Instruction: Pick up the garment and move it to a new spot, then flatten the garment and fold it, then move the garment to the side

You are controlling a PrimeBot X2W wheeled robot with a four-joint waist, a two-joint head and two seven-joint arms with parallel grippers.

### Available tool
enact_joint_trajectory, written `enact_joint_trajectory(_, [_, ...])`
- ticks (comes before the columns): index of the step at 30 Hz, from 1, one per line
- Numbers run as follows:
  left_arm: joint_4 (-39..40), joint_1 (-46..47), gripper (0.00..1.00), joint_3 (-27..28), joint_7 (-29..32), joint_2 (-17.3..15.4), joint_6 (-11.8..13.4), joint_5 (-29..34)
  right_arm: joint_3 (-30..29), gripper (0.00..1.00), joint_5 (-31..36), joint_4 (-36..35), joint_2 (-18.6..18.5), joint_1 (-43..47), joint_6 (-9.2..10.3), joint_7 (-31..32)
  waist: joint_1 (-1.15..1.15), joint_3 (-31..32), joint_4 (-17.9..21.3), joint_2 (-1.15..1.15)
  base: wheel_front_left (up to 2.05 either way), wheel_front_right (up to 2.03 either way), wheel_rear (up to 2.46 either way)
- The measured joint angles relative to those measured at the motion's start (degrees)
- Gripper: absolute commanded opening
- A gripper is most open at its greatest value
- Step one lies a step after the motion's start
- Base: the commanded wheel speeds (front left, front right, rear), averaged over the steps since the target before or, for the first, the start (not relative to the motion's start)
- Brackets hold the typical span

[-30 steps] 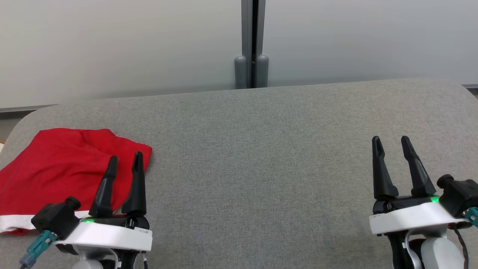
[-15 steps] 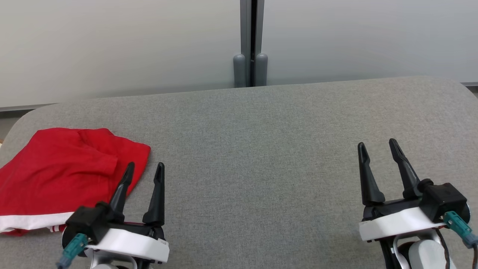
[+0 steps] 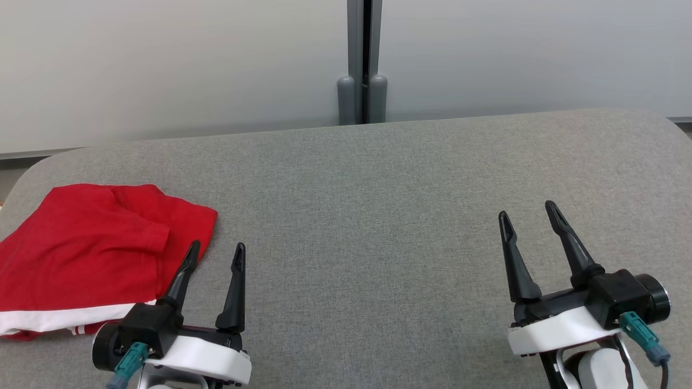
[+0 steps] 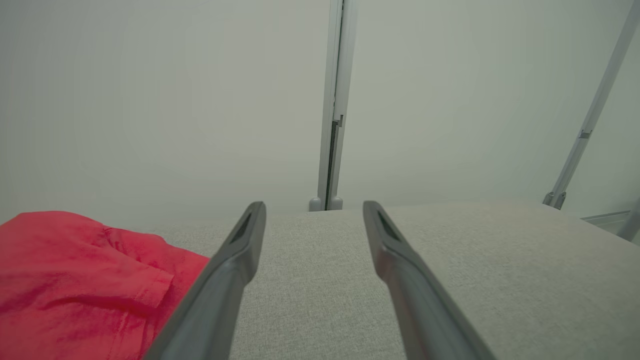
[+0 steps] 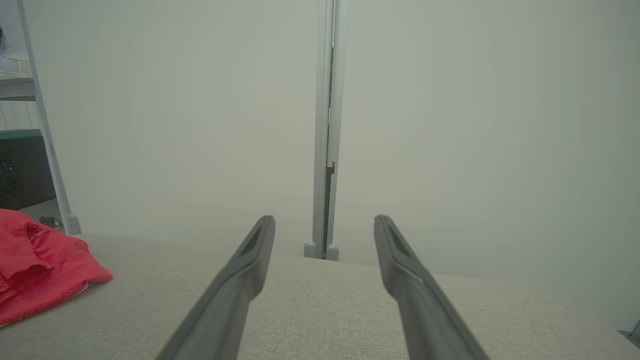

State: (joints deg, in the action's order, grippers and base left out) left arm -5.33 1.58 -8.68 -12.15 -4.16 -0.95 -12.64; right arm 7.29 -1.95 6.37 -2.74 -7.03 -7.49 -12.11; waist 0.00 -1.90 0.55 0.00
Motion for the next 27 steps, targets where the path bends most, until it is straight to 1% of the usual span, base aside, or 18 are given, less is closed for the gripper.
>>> enact_joint_trajectory(3, [-0.1, 0.0, 1.00, 1.2, -0.3, 0.6, -0.3, -1.7, 0.3, 1.00, -1.9, 0.1, 0.0, 0.0, 0.00, -0.3, 0.00, 0.1, 0.0, 0.00, 0.00, 0.00, 0.00])
enact_joint_trajectory(5, [-0.5, -0.1, 1.00, 2.2, -0.6, 1.0, -1.0, -3.2, 0.2, 1.00, -3.5, 0.4, 0.0, 0.1, 0.00, -0.5, 0.00, 0.1, 0.0, 0.00, 0.00, 0.00, 0.00])
enact_joint_trajectory(9, [-2.1, -0.3, 1.00, 4.2, -1.1, 1.4, -2.6, -7.1, 0.3, 1.00, -4.1, 2.1, 0.0, 0.3, 0.00, -1.0, 0.00, 0.3, -0.1, 0.00, 0.00, 0.00, 0.00])
enact_joint_trajectory(12, [-3.6, -0.5, 1.00, 3.8, -1.5, 1.4, -3.0, -8.6, 0.4, 1.00, -6.2, 4.4, 0.0, 0.7, 0.00, -1.4, 0.00, 0.4, -0.1, 0.00, 0.00, 0.00, 0.00])
enact_joint_trajectory(15, [-4.9, -0.9, 1.00, 2.9, -1.8, 1.4, -3.0, -8.7, 0.5, 1.00, -10.2, 6.4, 0.0, 0.7, 0.00, -1.6, 0.00, 0.6, 0.0, 0.00, 0.00, 0.00, 0.00])
enact_joint_trajectory(21, [-8.1, -1.1, 1.00, 1.4, -2.3, 1.4, -1.9, -8.7, 0.5, 1.00, -14.4, 8.8, -0.1, 0.5, 0.00, -2.2, 0.00, 1.0, 0.0, 0.00, 0.00, 0.00, 0.00])
enact_joint_trajectory(27, [-8.8, -1.0, 1.00, 0.8, -3.0, 1.4, -1.2, -7.9, 0.9, 1.00, -12.2, 9.6, -0.1, 0.0, 0.00, -2.8, 0.00, 1.2, 0.1, 0.00, 0.00, 0.00, 0.00])
